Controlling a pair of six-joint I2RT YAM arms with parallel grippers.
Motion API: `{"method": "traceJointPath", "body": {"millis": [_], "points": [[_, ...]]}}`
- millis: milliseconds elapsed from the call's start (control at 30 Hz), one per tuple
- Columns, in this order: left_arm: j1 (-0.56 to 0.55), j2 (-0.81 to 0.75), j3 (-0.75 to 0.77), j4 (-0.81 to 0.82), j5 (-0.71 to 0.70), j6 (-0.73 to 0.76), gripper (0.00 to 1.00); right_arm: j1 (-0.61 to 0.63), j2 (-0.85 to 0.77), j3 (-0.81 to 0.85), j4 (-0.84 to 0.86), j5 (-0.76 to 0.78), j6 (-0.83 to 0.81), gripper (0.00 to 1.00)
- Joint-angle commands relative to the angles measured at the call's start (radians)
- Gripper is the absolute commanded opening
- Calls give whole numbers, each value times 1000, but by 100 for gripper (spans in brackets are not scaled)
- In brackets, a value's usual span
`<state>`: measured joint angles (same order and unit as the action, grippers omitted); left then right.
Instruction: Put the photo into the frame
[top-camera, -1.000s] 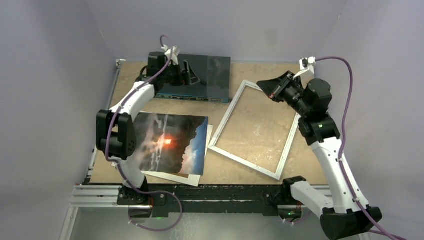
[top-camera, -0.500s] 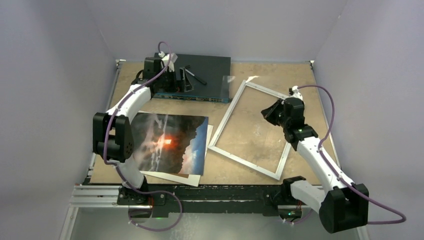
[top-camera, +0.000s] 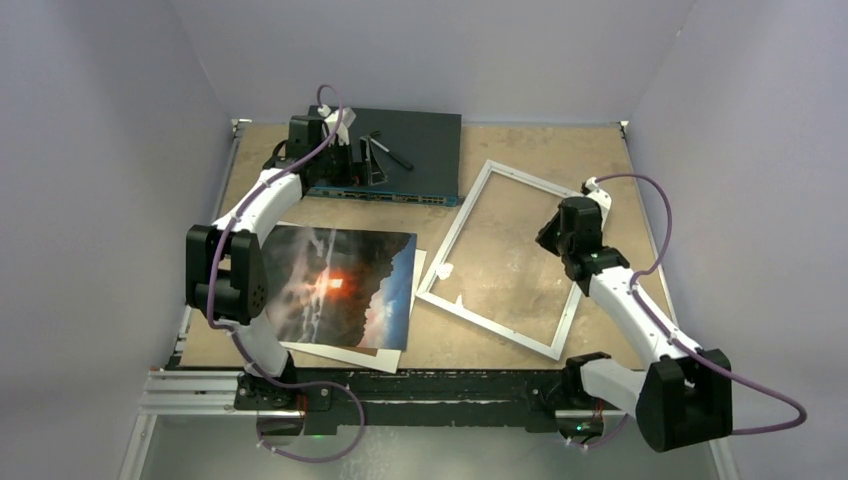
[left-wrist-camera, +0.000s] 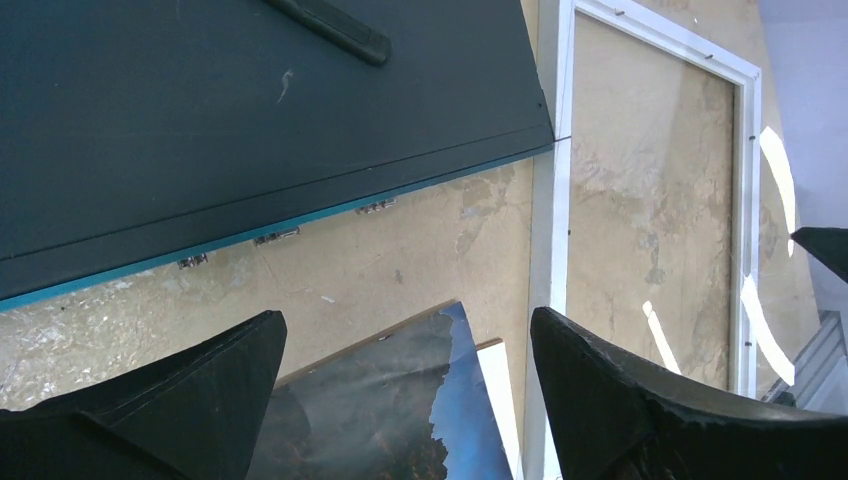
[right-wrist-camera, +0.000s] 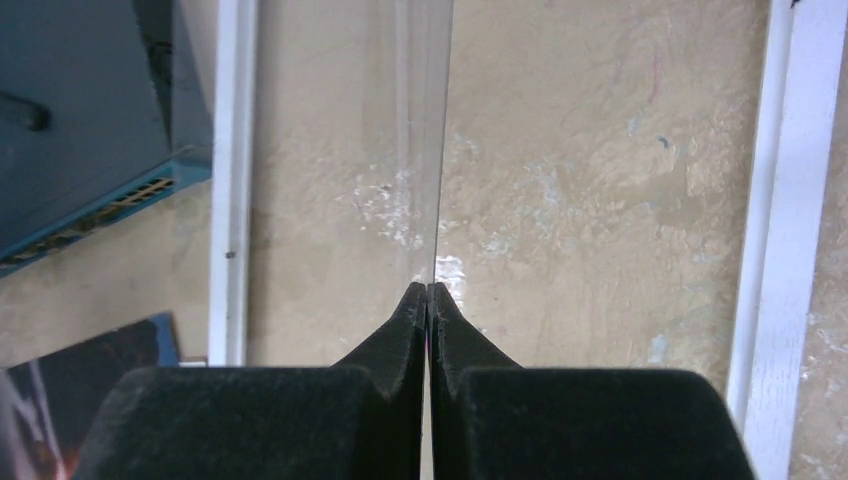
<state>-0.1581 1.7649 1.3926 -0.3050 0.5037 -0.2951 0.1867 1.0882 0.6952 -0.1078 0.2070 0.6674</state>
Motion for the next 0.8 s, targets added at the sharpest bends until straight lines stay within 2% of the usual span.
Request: {"method": "traceJointPath", "body": {"millis": [0, 367, 767], "points": [[1, -6, -2, 14, 14, 1, 91, -7, 23, 8, -19, 74, -57, 0], [-1, 8, -8, 27, 24, -12, 89, -45, 41, 41, -69, 103, -122, 0], [-1, 10, -16, 32, 38, -17, 88, -73, 47, 33, -14, 68, -146, 0]]}}
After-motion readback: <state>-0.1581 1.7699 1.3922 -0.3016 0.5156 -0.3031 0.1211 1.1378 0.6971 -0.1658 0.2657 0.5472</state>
